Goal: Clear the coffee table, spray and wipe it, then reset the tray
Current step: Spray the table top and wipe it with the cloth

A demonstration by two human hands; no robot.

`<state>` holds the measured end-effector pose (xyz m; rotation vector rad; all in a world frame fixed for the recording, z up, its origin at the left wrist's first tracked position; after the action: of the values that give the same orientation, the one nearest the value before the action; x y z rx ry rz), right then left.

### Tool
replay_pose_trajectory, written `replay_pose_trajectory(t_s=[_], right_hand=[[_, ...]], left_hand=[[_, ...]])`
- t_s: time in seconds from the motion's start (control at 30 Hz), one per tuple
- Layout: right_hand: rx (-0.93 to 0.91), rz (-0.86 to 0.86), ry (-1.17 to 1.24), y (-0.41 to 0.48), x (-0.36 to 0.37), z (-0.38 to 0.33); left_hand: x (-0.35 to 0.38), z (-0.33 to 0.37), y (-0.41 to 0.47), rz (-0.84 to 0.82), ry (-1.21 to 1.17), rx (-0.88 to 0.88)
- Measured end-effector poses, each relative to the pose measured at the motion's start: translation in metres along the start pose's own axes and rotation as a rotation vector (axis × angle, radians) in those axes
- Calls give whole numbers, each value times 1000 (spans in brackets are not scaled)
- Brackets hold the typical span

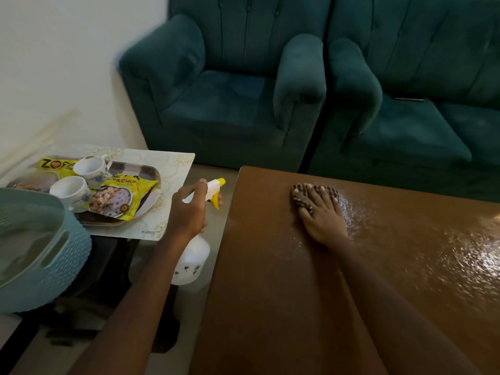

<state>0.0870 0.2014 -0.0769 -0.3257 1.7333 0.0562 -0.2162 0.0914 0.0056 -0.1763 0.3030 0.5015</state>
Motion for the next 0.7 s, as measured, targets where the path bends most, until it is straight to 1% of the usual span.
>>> replay_pose_trajectory(t_s=[0.07,0.1,0.13,0.2,0.3,0.37,0.43,0.53,0.57,0.6,0.7], right_hand=[[125,21,16,7,2,-1],[153,30,28,8,4,-10],[140,33,30,6,6,-23],[-9,18,-12,-4,13,-61],[-333,-21,-61,-28,26,-114],[-462,-54,-62,-29,29,-129],[-466,-44,-47,-13,26,-133],[-319,-31,-32,11,22,-139],[-297,-33,-32,11,24,-146],[-321,-37,-43,4,26,-153],[-568,-75,-72,-43,34,-161]], left_hand=[[-5,-2,-2,18,-12,-6],[-8,-2,-3,26,-29,-18],[-11,-3,-2,33,-47,-24],[-15,-6,-1,39,-70,-18],[-19,-9,-1,35,-96,-15],[-23,-10,-2,48,-94,-27],[-27,-9,-4,68,-79,-19],[-29,-10,-4,69,-97,-22],[-31,-9,-5,70,-109,-24],[-33,-9,-7,68,-118,-29],[-33,-6,-8,57,-135,-25]])
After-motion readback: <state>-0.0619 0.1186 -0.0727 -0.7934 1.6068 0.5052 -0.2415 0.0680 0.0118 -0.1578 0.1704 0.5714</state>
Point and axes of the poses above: each hand's wrist, its own y-axis towards the middle knuckle, its own x-axis out of the palm, z = x × y, the point moved 7 cm from there along y, towards the middle knuckle, and after that the axes turned 3 degrees about -z, right-handed, at the moved point
